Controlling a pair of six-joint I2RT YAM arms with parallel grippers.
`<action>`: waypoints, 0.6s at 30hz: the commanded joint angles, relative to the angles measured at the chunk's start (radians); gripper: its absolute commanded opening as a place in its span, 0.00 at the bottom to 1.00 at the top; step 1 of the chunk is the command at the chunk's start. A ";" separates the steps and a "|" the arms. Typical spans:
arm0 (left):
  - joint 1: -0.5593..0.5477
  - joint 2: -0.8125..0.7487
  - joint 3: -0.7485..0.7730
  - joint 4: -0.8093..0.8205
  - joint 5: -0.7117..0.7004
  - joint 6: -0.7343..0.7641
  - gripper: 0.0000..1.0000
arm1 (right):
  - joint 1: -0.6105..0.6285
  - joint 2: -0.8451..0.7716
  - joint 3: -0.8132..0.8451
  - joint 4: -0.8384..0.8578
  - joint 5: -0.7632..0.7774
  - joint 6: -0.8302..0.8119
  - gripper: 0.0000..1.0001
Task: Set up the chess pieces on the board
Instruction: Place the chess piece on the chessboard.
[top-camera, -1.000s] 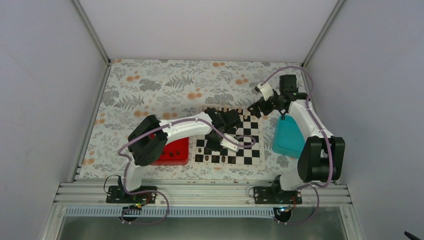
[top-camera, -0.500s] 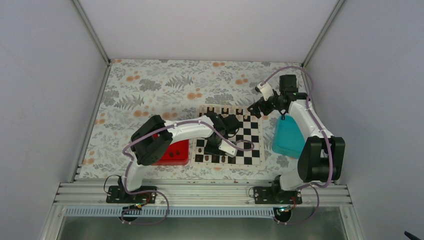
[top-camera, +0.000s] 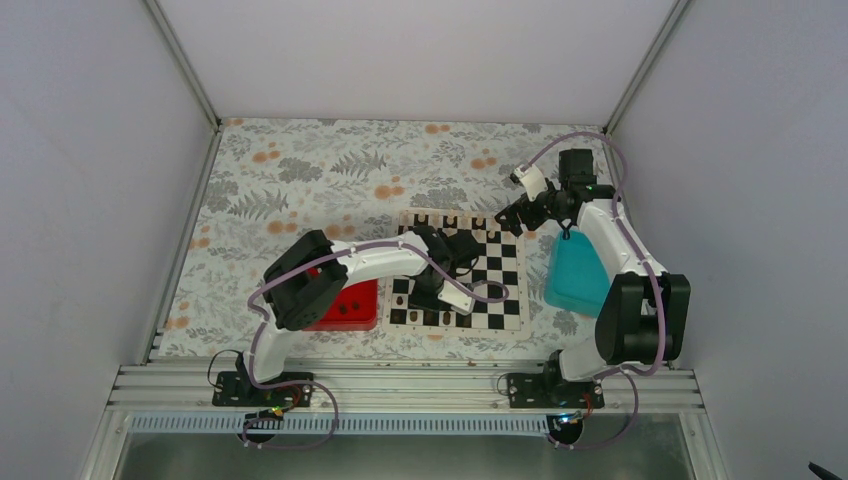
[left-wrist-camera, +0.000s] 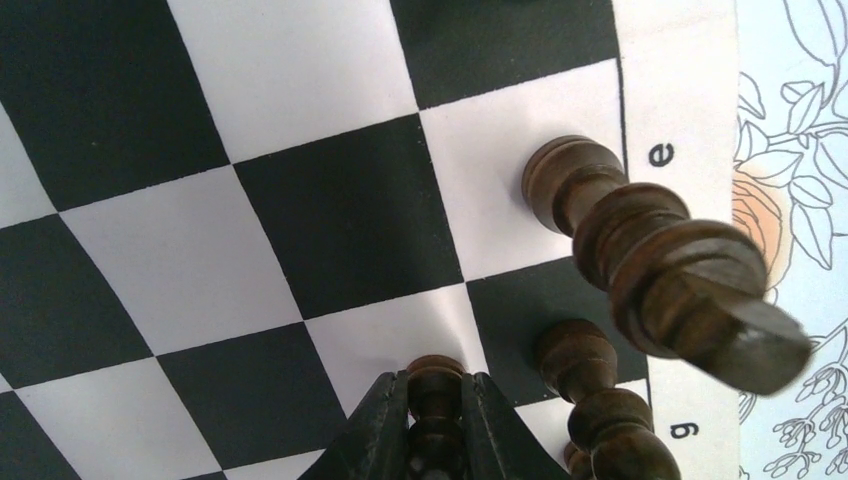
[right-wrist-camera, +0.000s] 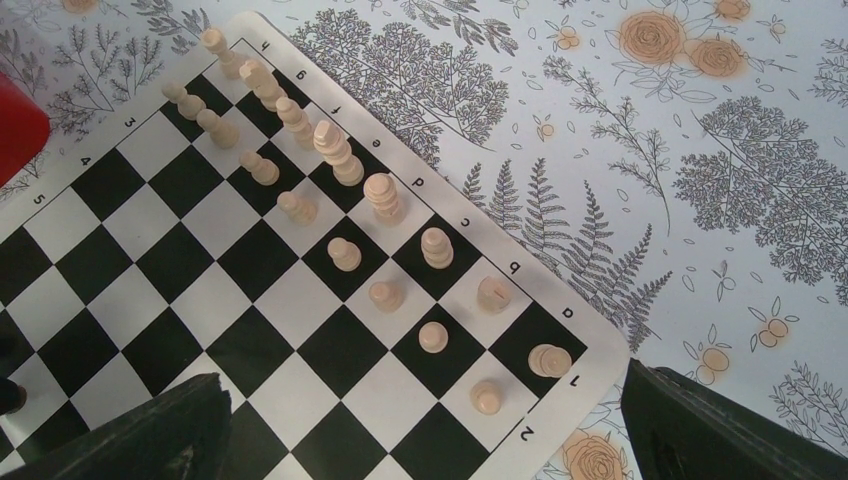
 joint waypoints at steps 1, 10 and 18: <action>-0.010 0.023 0.017 -0.011 0.014 0.017 0.16 | -0.007 0.006 0.026 -0.005 -0.028 -0.007 1.00; -0.010 -0.017 0.029 -0.013 -0.018 0.017 0.19 | -0.009 0.009 0.022 -0.007 -0.033 -0.010 1.00; -0.011 -0.080 0.050 -0.076 -0.030 0.011 0.20 | -0.008 0.012 0.025 -0.013 -0.034 -0.011 1.00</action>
